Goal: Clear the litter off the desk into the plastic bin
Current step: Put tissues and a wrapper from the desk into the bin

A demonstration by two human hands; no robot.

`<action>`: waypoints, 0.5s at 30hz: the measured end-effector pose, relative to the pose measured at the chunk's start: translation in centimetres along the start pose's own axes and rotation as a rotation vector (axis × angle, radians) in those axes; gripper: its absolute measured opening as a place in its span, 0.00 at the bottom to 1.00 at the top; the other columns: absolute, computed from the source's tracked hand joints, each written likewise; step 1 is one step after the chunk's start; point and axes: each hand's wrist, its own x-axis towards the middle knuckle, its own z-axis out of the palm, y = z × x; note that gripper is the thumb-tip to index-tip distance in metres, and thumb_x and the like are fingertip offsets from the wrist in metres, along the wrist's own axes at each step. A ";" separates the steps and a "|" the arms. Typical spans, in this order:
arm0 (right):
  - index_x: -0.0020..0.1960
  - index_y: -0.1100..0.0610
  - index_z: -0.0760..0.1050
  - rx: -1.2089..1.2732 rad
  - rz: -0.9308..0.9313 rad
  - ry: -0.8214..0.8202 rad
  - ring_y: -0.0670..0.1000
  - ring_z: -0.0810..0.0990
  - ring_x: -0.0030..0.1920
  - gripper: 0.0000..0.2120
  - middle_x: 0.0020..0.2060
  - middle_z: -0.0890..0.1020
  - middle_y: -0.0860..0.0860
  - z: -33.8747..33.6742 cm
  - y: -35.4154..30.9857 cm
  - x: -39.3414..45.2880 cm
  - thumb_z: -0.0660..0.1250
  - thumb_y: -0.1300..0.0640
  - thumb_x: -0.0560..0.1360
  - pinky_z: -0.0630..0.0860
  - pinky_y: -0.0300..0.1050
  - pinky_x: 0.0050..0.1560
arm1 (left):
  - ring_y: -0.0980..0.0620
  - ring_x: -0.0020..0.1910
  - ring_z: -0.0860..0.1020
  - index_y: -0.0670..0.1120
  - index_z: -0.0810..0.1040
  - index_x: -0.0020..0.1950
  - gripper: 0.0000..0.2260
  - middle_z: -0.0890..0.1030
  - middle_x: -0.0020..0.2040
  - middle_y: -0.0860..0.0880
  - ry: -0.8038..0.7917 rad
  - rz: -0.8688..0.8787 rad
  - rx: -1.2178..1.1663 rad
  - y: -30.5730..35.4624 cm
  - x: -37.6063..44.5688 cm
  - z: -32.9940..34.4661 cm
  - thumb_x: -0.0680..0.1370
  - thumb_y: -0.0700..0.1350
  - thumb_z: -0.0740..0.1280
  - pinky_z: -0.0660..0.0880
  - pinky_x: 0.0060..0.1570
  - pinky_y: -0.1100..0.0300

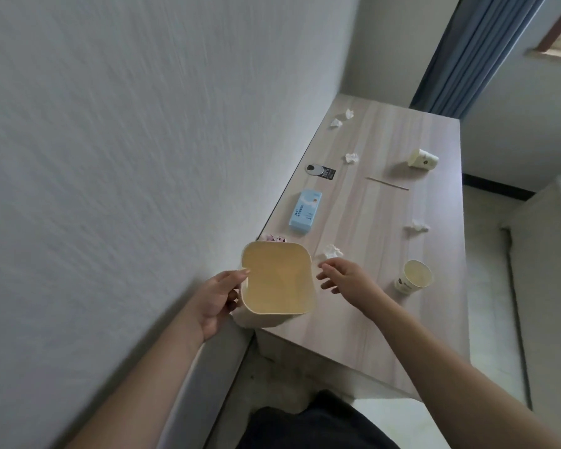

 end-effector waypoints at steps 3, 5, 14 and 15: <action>0.54 0.52 0.76 0.020 0.008 0.039 0.49 0.82 0.43 0.08 0.46 0.83 0.50 -0.8 0.9 2.2 0.60 0.54 0.80 0.77 0.48 0.48 | 0.57 0.25 0.68 0.44 0.78 0.48 0.09 0.73 0.30 0.52 0.075 0.003 -0.013 -0.1 0.6 0.2 0.72 0.47 0.71 0.65 0.33 0.60; 0.54 0.51 0.76 0.001 0.013 0.073 0.51 0.82 0.43 0.07 0.47 0.82 0.52 -1.7 1.8 3.7 0.60 0.56 0.79 0.76 0.48 0.46 | 0.55 0.28 0.67 0.44 0.77 0.49 0.08 0.72 0.31 0.51 0.107 -0.001 -0.018 -0.1 0.9 0.4 0.74 0.46 0.70 0.65 0.34 0.59; 0.75 0.48 0.58 -0.277 0.022 0.021 0.57 0.76 0.60 0.26 0.66 0.70 0.56 -3.9 5.3 10.8 0.60 0.51 0.80 0.72 0.48 0.56 | 0.55 0.28 0.66 0.46 0.76 0.44 0.05 0.71 0.28 0.53 0.215 -0.040 -0.022 -0.7 3.2 2.2 0.75 0.46 0.69 0.66 0.36 0.59; 0.76 0.48 0.56 -0.343 0.027 -0.003 0.58 0.74 0.61 0.27 0.68 0.68 0.56 -3.8 5.6 11.5 0.60 0.50 0.80 0.71 0.47 0.55 | 0.55 0.28 0.66 0.46 0.76 0.43 0.05 0.70 0.28 0.53 0.228 -0.039 -0.030 -0.9 3.4 2.2 0.75 0.46 0.69 0.67 0.36 0.59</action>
